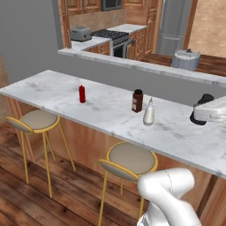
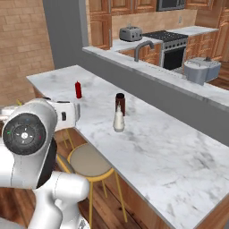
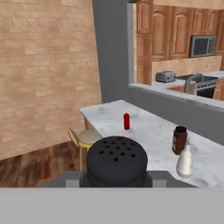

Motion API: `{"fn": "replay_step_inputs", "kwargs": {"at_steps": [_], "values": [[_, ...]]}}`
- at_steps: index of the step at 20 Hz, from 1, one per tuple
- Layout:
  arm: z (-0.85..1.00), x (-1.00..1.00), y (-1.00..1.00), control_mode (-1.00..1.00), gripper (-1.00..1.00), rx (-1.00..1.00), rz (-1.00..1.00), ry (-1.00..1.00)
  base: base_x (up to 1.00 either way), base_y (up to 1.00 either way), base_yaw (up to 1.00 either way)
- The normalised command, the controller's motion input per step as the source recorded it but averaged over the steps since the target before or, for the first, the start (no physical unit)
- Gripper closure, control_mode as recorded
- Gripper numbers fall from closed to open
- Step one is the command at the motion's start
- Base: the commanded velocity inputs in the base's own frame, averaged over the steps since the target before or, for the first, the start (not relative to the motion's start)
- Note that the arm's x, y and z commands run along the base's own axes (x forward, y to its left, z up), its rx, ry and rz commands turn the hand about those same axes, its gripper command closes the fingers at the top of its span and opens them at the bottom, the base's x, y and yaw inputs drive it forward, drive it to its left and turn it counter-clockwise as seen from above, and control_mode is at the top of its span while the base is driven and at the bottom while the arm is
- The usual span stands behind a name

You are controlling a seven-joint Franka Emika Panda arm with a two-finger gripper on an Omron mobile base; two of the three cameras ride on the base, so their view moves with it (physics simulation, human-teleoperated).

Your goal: Move the oil and vinegar bottle and shaker from the cabinet to the dining counter.

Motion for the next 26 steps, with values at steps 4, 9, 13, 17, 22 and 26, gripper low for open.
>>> {"fn": "replay_step_inputs", "kwargs": {"at_steps": [4, 9, 13, 17, 22, 26], "values": [[0.00, -0.09, -0.58, -1.00, 1.00, 0.00, 0.37, 0.00, 0.00, 0.00, 0.00], [-0.02, 0.00, -0.48, -1.00, 1.00, -0.07, 0.39, 0.03, 0.00, 0.00, 0.00], [-0.14, 0.06, -0.28, -1.00, 1.00, -0.13, 0.38, 0.02, 0.00, 0.00, 0.00], [-0.32, 0.36, -0.01, -1.00, 1.00, -0.03, 0.32, 0.00, 0.00, 0.00, 0.00], [-0.39, 0.37, 0.00, -1.00, 1.00, -0.01, 0.26, -0.08, 0.00, 0.00, 0.00], [-0.33, 0.42, -0.11, -1.00, 1.00, 0.01, 0.11, -0.07, 0.00, 0.00, 0.00]]}}
